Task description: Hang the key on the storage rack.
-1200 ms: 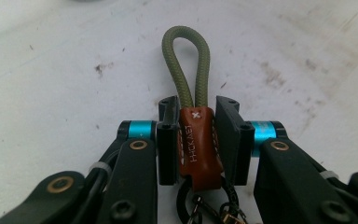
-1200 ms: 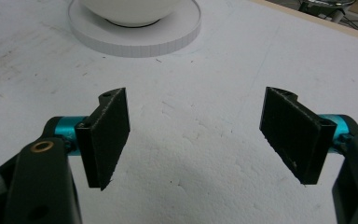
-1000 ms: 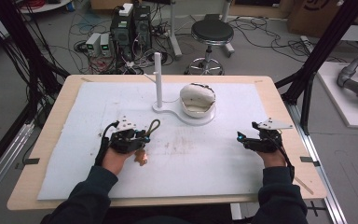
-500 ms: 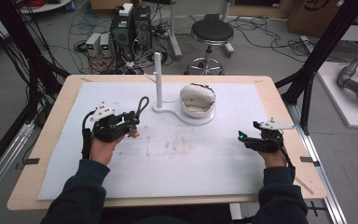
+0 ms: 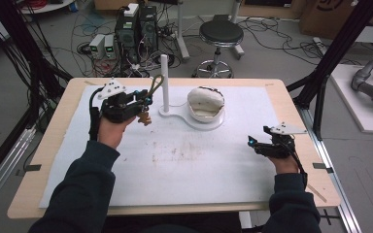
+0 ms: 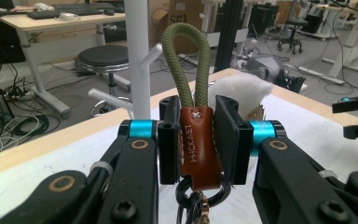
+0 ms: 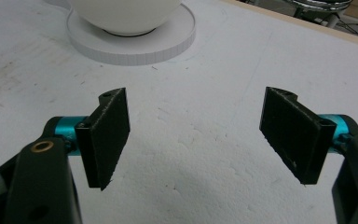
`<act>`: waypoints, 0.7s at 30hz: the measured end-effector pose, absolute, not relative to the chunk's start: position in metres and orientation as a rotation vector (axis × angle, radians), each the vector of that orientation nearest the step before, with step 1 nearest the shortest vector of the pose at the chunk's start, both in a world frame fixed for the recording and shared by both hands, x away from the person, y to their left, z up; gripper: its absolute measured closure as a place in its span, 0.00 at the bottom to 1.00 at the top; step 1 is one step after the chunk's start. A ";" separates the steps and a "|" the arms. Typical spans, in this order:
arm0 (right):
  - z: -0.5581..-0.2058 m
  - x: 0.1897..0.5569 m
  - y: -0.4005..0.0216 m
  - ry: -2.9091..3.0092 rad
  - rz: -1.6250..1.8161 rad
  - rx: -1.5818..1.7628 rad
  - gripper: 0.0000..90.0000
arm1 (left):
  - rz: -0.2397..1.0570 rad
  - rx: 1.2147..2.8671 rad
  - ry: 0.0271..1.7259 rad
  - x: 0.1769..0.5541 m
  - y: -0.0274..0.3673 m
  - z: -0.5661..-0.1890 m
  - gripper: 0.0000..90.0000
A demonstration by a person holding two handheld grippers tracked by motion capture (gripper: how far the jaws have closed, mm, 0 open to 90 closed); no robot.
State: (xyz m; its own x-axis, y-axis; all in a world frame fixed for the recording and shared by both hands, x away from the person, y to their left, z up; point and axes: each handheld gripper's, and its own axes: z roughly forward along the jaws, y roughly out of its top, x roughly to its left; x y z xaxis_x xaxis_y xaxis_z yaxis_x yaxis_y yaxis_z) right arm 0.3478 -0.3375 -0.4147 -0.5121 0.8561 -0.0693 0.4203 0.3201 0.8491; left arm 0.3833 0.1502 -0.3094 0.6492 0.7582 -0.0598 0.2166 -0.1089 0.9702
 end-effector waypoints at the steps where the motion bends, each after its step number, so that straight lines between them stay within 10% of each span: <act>1: -0.415 0.348 -0.337 2.072 1.103 1.123 0.27 | 0.554 1.655 0.810 0.385 0.149 -0.309 0.79; 21: -0.416 0.348 -0.337 2.086 1.104 1.136 0.27 | 0.603 1.762 0.947 0.423 0.132 -0.327 0.79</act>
State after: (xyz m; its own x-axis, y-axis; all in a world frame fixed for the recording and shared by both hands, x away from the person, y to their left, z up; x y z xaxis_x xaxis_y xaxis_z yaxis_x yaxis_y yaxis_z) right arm 0.3485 -0.3375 -0.4160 -0.5157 0.8549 -0.0561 0.4344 0.3173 0.8430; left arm 0.4231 0.1317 -0.3275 0.5682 0.8224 -0.0295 0.3205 -0.1881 0.9284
